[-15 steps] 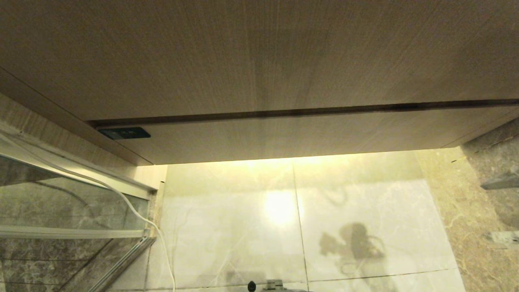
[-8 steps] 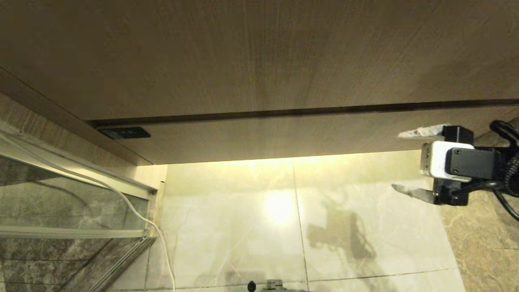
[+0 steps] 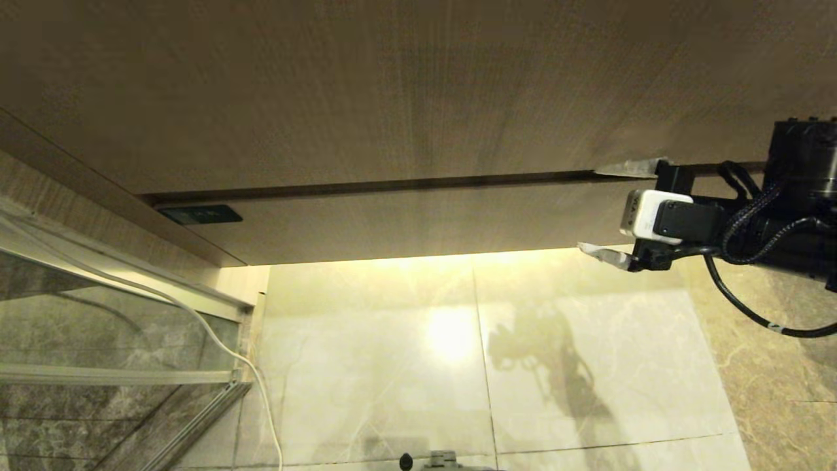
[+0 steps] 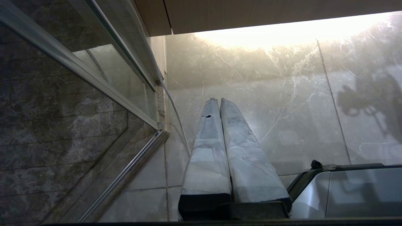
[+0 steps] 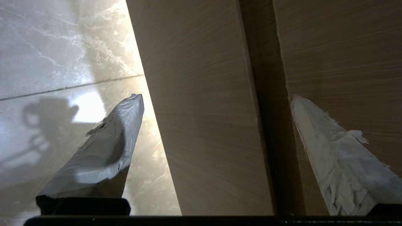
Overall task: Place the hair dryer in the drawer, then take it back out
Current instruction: Pull open the drawer
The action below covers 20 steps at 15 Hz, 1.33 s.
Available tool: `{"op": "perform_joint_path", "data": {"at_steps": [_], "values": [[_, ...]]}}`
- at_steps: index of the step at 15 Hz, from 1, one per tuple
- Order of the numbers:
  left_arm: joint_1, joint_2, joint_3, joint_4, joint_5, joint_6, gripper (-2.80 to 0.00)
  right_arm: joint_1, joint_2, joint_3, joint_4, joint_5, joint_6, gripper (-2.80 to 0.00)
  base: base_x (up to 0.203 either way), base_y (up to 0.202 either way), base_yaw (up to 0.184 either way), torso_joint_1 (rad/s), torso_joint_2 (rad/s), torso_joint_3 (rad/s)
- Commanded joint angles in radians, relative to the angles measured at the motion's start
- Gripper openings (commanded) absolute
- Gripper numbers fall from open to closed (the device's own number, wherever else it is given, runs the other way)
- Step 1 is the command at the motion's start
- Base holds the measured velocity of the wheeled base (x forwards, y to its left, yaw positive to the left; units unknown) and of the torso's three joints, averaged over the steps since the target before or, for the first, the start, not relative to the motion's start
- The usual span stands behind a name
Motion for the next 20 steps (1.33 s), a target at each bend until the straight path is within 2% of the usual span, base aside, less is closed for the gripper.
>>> {"op": "perform_joint_path", "data": {"at_steps": [1, 5, 8, 13, 16, 20], "values": [[0.000, 0.000, 0.002, 0.000, 0.000, 0.000, -2.80, -0.011, 0.064, -0.026, 0.000, 0.001, -0.005, 0.00, 0.000, 0.000, 0.000, 0.000, 0.00, 0.000], [0.000, 0.000, 0.000, 0.000, -0.002, 0.000, -2.80, -0.016, 0.102, -0.060, 0.005, -0.002, 0.000, 0.00, 0.000, 0.000, 0.000, 0.000, 0.00, 0.000], [0.000, 0.000, 0.002, 0.000, 0.000, 0.000, -2.80, -0.016, 0.189, -0.164, 0.007, -0.006, 0.028, 0.00, 0.000, 0.000, 0.000, 0.000, 0.00, 0.000], [0.000, 0.000, 0.002, 0.000, 0.000, 0.000, -2.80, -0.023, 0.215, -0.160, 0.014, -0.009, 0.008, 0.00, 0.000, 0.000, 0.000, 0.000, 0.00, 0.000], [0.000, 0.000, 0.002, 0.000, 0.000, 0.000, -2.80, -0.023, 0.224, -0.174, 0.123, -0.009, -0.004, 0.00, 0.000, 0.000, 0.000, 0.000, 0.00, 0.000], [0.001, 0.000, 0.002, 0.000, -0.001, 0.000, -2.80, -0.061, 0.159, -0.219, 0.456, -0.022, 0.005, 0.00, 0.000, 0.000, 0.000, 0.000, 0.00, 0.000]]}}
